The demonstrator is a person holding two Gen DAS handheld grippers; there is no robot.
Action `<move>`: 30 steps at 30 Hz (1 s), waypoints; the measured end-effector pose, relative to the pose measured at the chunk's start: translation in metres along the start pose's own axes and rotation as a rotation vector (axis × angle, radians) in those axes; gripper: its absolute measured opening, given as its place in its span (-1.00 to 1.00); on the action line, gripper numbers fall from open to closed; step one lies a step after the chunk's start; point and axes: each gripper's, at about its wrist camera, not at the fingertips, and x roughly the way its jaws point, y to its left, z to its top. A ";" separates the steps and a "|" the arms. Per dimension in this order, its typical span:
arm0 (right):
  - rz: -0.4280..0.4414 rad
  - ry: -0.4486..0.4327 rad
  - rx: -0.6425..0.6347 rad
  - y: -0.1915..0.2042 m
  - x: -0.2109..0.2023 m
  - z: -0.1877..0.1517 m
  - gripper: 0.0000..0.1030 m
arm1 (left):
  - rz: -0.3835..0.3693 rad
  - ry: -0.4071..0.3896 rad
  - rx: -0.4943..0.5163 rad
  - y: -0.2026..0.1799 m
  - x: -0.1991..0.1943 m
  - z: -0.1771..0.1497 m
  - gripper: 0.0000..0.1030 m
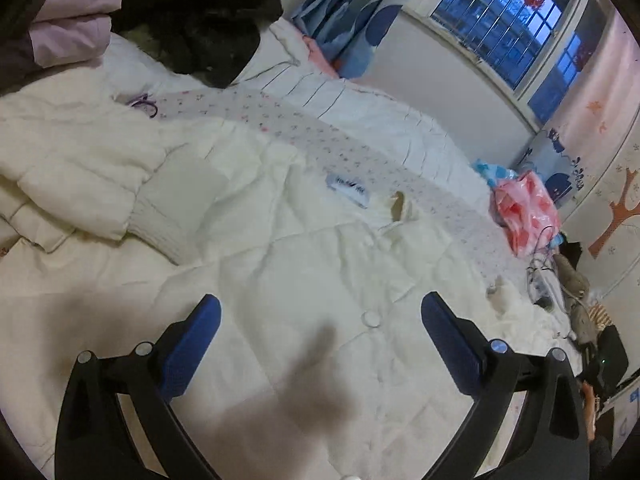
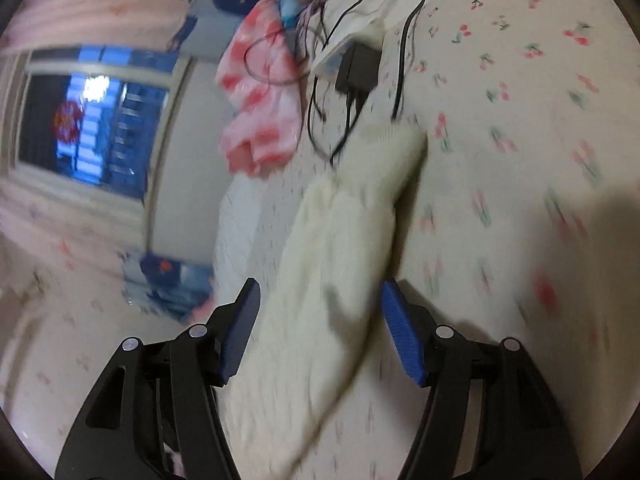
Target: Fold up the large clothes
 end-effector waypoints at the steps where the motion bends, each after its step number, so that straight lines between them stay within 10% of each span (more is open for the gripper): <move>1: 0.010 0.002 0.000 -0.001 0.011 0.007 0.17 | 0.009 -0.008 -0.001 0.000 0.000 -0.002 0.87; 3: 0.022 0.013 -0.012 0.002 0.032 0.018 0.17 | 0.011 -0.014 -0.004 -0.001 0.004 -0.003 0.87; 6: 0.004 0.036 -0.101 0.028 0.049 0.023 -0.89 | 0.008 -0.023 0.000 -0.004 0.004 -0.004 0.87; 13: 0.156 -0.168 -0.250 0.082 -0.030 0.015 -0.90 | -0.036 -0.117 0.047 -0.023 -0.019 -0.004 0.87; 18: 0.053 0.013 0.097 -0.025 0.004 0.005 -0.78 | -0.042 -0.018 0.045 -0.021 -0.002 -0.007 0.87; 24: 0.148 0.012 0.092 -0.018 0.016 0.020 0.18 | -0.044 0.014 -0.051 -0.005 0.004 -0.004 0.87; 27: 0.141 0.011 0.061 -0.010 0.027 0.027 0.12 | -0.035 0.002 -0.037 -0.008 0.003 -0.005 0.87; 30: 0.098 -0.015 0.048 0.005 0.028 0.030 -0.71 | -0.030 -0.033 -0.007 -0.013 -0.003 -0.004 0.87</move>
